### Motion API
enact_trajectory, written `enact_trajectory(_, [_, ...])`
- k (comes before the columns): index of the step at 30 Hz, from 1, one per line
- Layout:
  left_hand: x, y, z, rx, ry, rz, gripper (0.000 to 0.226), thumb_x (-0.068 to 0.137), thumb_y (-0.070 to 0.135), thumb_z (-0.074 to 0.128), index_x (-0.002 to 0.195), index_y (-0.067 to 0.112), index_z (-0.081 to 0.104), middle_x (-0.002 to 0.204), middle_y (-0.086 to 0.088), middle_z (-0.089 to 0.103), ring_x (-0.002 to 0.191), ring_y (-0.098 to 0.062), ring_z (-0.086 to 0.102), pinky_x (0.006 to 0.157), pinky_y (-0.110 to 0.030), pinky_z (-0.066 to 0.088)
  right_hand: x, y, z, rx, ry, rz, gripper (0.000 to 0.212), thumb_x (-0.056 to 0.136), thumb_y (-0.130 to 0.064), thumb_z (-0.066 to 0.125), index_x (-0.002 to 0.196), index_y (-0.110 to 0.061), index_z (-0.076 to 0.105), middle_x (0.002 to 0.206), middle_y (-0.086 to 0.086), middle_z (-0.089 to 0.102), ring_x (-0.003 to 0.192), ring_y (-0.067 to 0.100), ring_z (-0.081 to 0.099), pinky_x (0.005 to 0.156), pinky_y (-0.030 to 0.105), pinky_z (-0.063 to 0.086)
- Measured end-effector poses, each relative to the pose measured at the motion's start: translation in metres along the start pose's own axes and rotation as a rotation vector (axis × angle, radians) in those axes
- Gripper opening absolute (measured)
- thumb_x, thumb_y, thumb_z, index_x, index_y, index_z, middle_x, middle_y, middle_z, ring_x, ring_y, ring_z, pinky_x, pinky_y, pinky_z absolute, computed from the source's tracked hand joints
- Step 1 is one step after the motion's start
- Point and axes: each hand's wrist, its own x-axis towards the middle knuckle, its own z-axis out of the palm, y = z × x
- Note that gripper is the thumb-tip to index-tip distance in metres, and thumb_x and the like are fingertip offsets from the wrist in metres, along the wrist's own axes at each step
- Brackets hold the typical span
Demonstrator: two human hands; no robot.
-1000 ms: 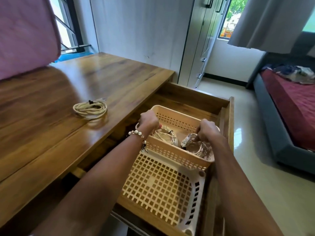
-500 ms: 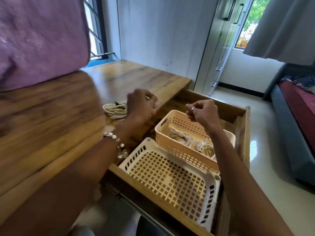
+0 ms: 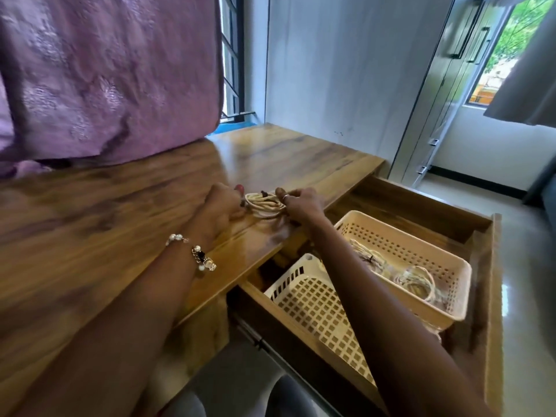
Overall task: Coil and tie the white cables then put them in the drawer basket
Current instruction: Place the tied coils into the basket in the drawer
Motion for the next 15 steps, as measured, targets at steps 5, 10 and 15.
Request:
enact_trajectory(5, [-0.037, 0.015, 0.007, -0.286, -0.14, -0.103, 0.011, 0.098, 0.011, 0.045, 0.09, 0.007, 0.05, 0.078, -0.011, 0.054, 0.066, -0.02, 0.056, 0.059, -0.031, 0.056, -0.013, 0.0, -0.015, 0.278, -0.03, 0.144, 0.027, 0.087, -0.027, 0.069, 0.09, -0.001, 0.068, 0.09, 0.015, 0.07, 0.081, 0.027, 0.065, 0.077, 0.041, 0.056])
enact_trajectory(10, [-0.074, 0.018, 0.025, -0.282, -0.28, -0.102, 0.013, 0.092, 0.009, 0.06, 0.082, 0.0, 0.06, 0.083, -0.015, 0.063, 0.068, -0.023, 0.062, 0.065, -0.036, 0.058, -0.051, 0.007, -0.07, 0.577, -0.13, 0.215, 0.024, 0.089, -0.012, 0.064, 0.106, 0.005, 0.065, 0.092, 0.017, 0.062, 0.081, 0.028, 0.057, 0.08, 0.041, 0.056])
enact_trajectory(15, [-0.126, 0.006, 0.049, -0.1, -0.471, -0.15, 0.019, 0.088, 0.006, 0.063, 0.101, -0.008, 0.061, 0.097, -0.022, 0.066, 0.09, -0.033, 0.068, 0.074, -0.043, 0.059, -0.093, 0.043, -0.116, 0.525, -0.123, 0.332, 0.021, 0.09, -0.012, 0.062, 0.106, 0.002, 0.067, 0.094, 0.016, 0.067, 0.087, 0.029, 0.065, 0.084, 0.044, 0.055])
